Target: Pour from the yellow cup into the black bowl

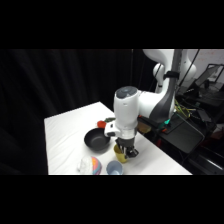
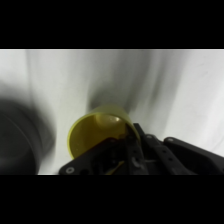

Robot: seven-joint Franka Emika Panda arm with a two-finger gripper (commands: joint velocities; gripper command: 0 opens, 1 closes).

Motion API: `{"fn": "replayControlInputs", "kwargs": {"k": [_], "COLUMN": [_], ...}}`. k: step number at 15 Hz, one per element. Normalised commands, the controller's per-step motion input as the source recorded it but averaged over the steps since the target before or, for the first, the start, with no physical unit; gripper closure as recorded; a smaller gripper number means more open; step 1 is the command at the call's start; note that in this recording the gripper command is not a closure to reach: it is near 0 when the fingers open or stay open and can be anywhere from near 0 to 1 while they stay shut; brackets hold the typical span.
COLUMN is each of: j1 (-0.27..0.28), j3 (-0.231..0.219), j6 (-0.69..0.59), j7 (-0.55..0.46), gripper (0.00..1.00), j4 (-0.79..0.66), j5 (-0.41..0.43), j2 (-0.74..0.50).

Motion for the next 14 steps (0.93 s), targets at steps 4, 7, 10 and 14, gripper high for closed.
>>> {"fn": "replayControlInputs", "kwargs": {"k": [4,7,10,14], "j1": [0.125,0.066,0.065,0.080], "j3": [-0.071,-0.046,-0.065,-0.070], "j6": [0.21,0.14,0.07,0.00], "j7": [0.15,0.08,0.08,0.04], "gripper": [0.18,0.00,0.00,0.00], "j4": [-0.05,-0.10,-0.11,-0.24], "j5": [-0.077,-0.055,-0.077,-0.150], "j2": [0.03,-0.08,-0.10,-0.30]}}
